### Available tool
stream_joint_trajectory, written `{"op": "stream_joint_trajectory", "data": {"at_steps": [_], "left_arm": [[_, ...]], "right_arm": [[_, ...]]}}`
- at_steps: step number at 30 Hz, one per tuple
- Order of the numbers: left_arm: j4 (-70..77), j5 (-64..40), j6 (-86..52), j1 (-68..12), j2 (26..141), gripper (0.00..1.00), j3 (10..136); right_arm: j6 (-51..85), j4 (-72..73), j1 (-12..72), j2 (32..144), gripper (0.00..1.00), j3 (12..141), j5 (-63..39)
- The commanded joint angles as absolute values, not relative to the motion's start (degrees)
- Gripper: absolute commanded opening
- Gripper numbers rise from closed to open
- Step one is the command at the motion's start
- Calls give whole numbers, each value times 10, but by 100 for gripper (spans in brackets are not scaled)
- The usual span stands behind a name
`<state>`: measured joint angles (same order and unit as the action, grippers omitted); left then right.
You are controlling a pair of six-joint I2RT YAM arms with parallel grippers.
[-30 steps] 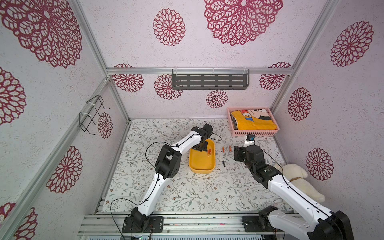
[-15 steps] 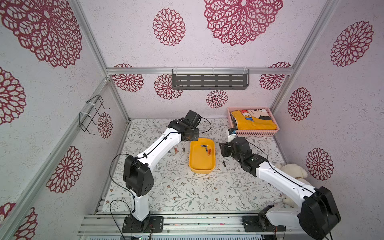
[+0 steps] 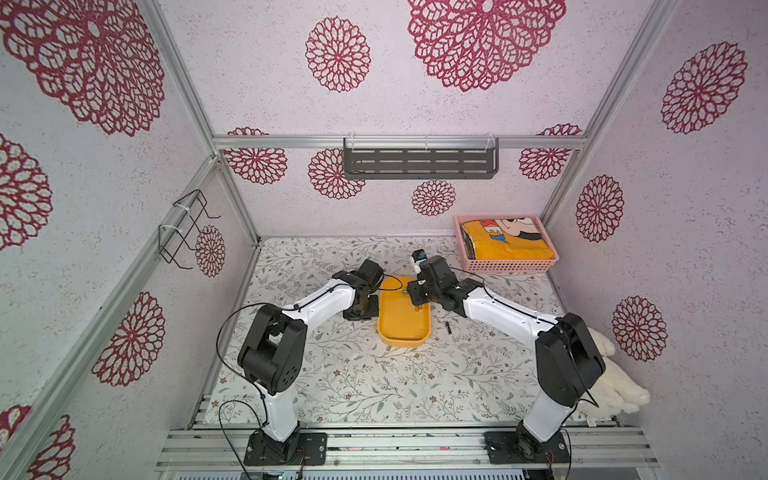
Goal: Take the batteries out of the storage box
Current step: Place the battery at the center of the board, then pick up the battery from the storage box.
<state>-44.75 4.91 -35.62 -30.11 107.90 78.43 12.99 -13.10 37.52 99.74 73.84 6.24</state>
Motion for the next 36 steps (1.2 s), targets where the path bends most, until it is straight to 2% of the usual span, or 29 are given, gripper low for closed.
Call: {"op": "stream_joint_trajectory", "data": {"at_steps": [1, 12, 18, 20, 24, 36], "left_arm": [[-419, 45, -359, -303, 1112, 4, 792], [-423, 53, -352, -303, 1158, 5, 785], [-426, 60, -351, -303, 1157, 26, 783], [-429, 64, -350, -303, 1151, 29, 782], [-440, 72, -346, -303, 1133, 30, 785], [-442, 103, -334, -303, 970, 34, 788]], "right_arm": [[123, -148, 376, 989, 48, 754, 81], [125, -163, 375, 1008, 48, 771, 94], [137, -175, 366, 1026, 49, 784, 85], [140, -185, 364, 1035, 49, 795, 74], [141, -217, 364, 1063, 49, 834, 58], [181, -342, 364, 1159, 43, 936, 102]]}}
